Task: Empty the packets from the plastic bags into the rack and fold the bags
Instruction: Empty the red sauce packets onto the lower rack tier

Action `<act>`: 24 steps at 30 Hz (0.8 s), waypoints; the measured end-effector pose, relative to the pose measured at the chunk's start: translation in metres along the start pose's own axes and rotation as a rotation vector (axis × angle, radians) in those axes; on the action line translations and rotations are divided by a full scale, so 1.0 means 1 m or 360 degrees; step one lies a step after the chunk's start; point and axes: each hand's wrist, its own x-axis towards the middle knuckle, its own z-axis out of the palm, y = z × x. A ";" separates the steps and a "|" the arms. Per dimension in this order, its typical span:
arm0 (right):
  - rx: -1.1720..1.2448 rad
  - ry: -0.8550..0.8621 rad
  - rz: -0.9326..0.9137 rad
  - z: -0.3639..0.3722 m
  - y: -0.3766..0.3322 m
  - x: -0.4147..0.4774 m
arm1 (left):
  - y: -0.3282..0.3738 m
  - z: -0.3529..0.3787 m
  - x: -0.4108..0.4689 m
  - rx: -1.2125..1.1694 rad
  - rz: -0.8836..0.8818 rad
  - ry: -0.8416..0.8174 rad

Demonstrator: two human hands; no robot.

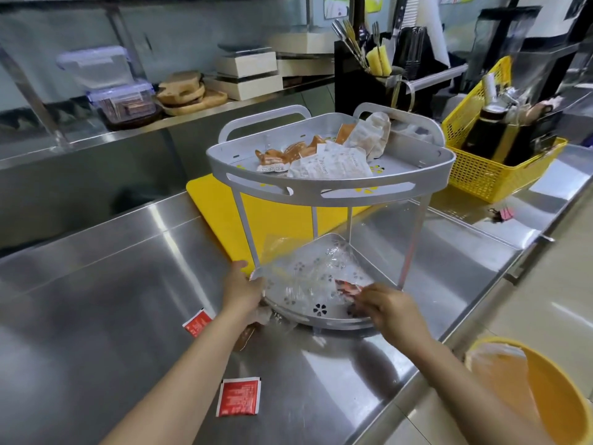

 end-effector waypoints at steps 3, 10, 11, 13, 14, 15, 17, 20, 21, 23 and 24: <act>-0.0013 -0.0012 -0.0038 -0.001 0.004 -0.002 | 0.002 -0.009 -0.006 -0.0530 -0.0569 -0.0087; -0.0146 0.0067 -0.0152 -0.024 0.003 0.025 | 0.032 -0.014 -0.036 -0.0489 -0.0456 -0.0284; -0.0230 0.0045 -0.0193 -0.028 0.004 0.031 | 0.031 -0.009 -0.039 -0.0162 -0.0014 0.0119; -0.0405 -0.0075 -0.0324 -0.036 0.003 0.041 | 0.036 -0.005 -0.048 0.0401 0.1137 0.0699; -0.0442 -0.0151 -0.0386 -0.038 0.002 0.043 | 0.037 0.000 -0.054 0.0572 0.1678 0.0686; -0.0440 -0.0222 -0.0443 -0.039 0.002 0.044 | 0.039 0.007 -0.062 0.0717 0.2045 0.0536; -0.0358 -0.0339 -0.0498 -0.037 -0.001 0.043 | 0.039 0.028 -0.068 0.1013 0.2283 0.0237; -0.0099 -0.0312 -0.0402 -0.032 -0.004 0.039 | 0.044 0.051 -0.063 0.1401 0.2222 0.0108; -0.0008 -0.0267 -0.0327 -0.029 -0.002 0.036 | 0.047 0.055 -0.057 0.1459 0.2201 0.0105; 0.0255 -0.0186 -0.0049 -0.027 -0.001 0.028 | 0.057 0.054 -0.047 0.1525 0.2105 0.0059; 0.0360 -0.0153 0.0076 -0.027 0.000 0.024 | 0.061 0.052 -0.045 0.1570 0.2034 0.0028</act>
